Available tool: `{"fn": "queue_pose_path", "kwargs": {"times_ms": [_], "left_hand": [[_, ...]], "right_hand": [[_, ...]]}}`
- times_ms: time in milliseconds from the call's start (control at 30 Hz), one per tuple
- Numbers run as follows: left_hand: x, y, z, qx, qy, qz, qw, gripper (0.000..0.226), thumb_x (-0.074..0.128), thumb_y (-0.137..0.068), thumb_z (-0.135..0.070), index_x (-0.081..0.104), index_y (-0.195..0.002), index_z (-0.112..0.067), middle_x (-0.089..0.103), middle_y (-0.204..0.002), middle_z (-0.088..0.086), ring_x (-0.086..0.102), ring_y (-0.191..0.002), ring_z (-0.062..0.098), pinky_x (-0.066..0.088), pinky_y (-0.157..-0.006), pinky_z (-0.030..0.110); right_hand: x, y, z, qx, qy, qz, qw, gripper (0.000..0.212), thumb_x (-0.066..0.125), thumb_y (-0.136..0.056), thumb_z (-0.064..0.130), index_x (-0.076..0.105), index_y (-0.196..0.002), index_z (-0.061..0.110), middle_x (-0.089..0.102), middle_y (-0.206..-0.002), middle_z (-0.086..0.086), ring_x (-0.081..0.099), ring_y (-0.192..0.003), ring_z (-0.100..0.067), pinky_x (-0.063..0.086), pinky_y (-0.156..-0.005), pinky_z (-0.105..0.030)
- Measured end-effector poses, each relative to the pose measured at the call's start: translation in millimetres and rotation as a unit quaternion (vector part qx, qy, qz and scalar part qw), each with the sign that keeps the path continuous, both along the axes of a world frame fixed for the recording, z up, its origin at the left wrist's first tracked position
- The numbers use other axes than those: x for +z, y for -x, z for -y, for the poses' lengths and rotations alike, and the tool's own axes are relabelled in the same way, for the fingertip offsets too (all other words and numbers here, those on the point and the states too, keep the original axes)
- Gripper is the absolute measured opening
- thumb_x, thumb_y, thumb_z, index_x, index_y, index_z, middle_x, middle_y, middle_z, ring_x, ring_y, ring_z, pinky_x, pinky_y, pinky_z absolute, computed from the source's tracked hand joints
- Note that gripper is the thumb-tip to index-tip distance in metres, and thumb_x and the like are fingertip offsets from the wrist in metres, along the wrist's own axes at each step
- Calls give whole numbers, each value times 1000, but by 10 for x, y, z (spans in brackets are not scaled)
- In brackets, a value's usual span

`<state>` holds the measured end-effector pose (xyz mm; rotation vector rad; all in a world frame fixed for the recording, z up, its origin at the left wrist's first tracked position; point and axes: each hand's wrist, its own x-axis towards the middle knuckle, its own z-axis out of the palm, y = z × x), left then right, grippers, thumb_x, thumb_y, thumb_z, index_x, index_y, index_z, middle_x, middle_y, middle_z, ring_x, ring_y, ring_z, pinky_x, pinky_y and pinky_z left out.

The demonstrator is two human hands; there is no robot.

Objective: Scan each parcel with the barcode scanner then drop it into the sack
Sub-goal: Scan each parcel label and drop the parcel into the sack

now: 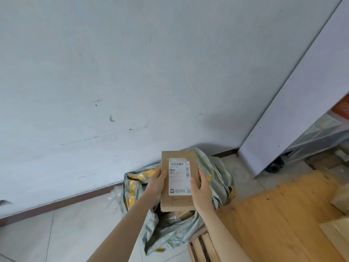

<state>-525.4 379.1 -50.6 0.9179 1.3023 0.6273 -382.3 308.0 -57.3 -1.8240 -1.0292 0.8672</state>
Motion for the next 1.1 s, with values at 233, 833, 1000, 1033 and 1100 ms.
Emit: {"fn": "queue_pose_path", "kwargs": {"times_ms": [233,833,1000,1033,1100], "left_hand": [[-100,-330,-640,-82,-41,0,996,46,40,-103,-26,38,-148,-20,49,-144,-1,40,-137,21,31,-112,40],[-568,-583,-457,-266,-50,-175,947,32,44,-98,-19,61,-124,-12,62,-125,11,56,-104,20,42,-84,27],[-344,-1030,-140,-363,-121,-198,902,33,42,-99,-23,59,-126,-15,60,-129,6,56,-116,22,42,-86,28],[-278,-1139,-65,-384,-139,-209,888,33,41,-99,-24,59,-126,-16,60,-129,5,56,-115,22,44,-85,29],[-135,-1375,95,-437,-182,-232,850,33,40,-99,-22,59,-126,-15,60,-127,6,57,-113,25,49,-88,34]], "right_hand": [[-25,-402,-542,-70,21,46,996,52,37,-101,30,24,-151,19,37,-152,-1,35,-140,-19,31,-112,-37],[-216,-565,71,-16,119,128,984,26,43,-100,22,58,-119,13,61,-116,-2,55,-111,-15,45,-95,-28],[-41,-811,431,-45,115,169,978,28,46,-97,25,58,-122,19,59,-120,4,55,-110,-10,46,-92,-25],[9,-874,516,-53,115,177,976,29,46,-97,27,58,-123,20,59,-120,5,55,-110,-11,46,-92,-26],[113,-1012,713,-71,116,191,972,28,46,-97,29,56,-123,22,57,-122,4,55,-111,-12,47,-92,-30]]}}
